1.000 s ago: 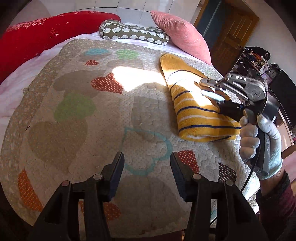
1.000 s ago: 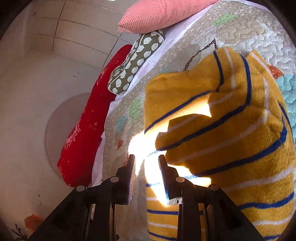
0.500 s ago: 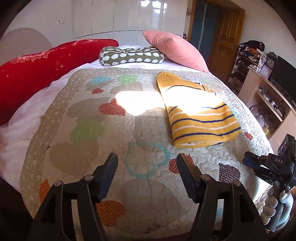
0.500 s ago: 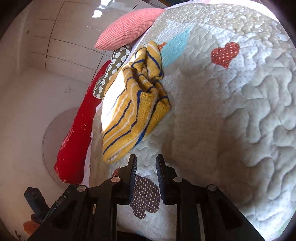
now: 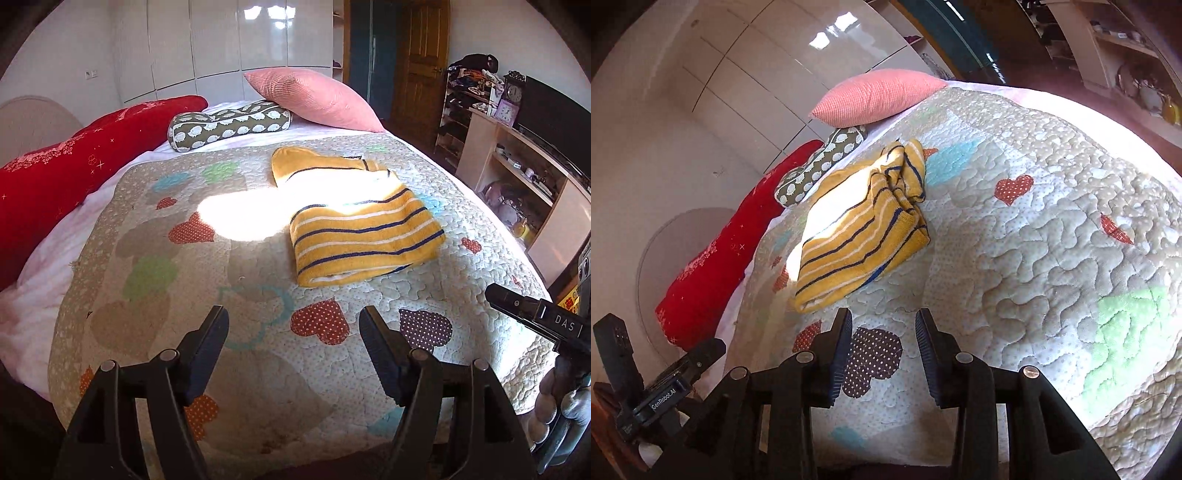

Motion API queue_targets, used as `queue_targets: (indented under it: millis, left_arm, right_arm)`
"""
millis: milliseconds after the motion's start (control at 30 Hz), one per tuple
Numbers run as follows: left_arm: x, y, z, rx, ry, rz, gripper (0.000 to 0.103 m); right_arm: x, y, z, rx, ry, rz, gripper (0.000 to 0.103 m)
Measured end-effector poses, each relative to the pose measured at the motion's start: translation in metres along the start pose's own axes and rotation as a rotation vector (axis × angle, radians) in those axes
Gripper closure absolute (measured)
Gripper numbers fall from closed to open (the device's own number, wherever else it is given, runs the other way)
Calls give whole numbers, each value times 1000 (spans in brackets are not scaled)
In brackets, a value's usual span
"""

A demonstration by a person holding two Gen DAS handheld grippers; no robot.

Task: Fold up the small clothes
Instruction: 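Release the sweater and lift both tools away from it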

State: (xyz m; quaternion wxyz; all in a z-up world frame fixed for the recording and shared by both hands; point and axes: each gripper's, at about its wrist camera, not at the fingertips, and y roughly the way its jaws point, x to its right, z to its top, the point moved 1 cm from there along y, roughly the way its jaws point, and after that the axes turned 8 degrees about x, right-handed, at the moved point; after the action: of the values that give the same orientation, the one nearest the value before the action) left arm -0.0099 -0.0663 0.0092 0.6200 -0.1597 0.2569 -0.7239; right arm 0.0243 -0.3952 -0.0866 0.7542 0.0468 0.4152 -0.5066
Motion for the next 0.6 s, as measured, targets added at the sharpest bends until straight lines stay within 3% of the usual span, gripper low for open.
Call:
queue_targets:
  millis: [600]
  left_arm:
    - [-4, 4, -5, -22, -22, -8, 30]
  right_arm:
    - [-14, 29, -27, -85, -54, -37, 61]
